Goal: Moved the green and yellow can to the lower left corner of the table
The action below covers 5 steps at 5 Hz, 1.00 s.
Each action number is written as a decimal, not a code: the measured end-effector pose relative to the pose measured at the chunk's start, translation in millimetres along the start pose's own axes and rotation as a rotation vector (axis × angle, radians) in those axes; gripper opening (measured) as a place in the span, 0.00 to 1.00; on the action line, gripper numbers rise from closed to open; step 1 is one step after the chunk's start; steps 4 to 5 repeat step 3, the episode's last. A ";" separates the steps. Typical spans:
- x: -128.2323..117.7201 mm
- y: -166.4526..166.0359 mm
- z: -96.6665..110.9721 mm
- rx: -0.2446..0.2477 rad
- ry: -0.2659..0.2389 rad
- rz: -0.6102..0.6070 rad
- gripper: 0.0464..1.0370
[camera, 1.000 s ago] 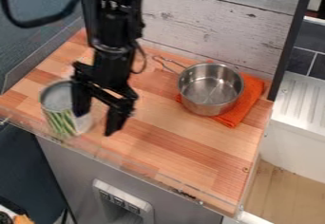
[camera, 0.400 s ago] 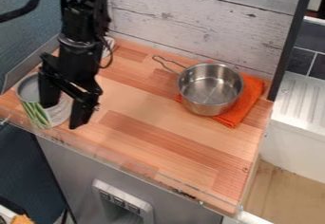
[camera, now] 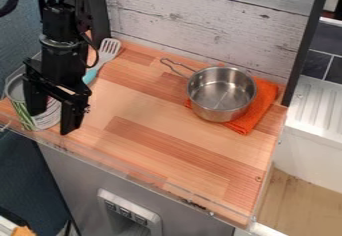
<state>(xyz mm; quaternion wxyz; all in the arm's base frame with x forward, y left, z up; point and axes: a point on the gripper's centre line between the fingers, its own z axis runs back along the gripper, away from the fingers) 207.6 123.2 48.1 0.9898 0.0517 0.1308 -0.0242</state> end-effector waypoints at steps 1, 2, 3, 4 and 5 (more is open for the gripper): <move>6.8 -6.5 32.9 -0.112 -0.239 0.016 0.96; 9.9 -13.1 59.0 -0.131 -0.384 -0.026 0.96; 11.7 -11.2 61.4 -0.063 -0.374 -0.023 0.96; 11.7 -11.2 61.4 -0.063 -0.374 -0.023 0.96; 11.7 -11.2 61.4 -0.063 -0.374 -0.023 0.96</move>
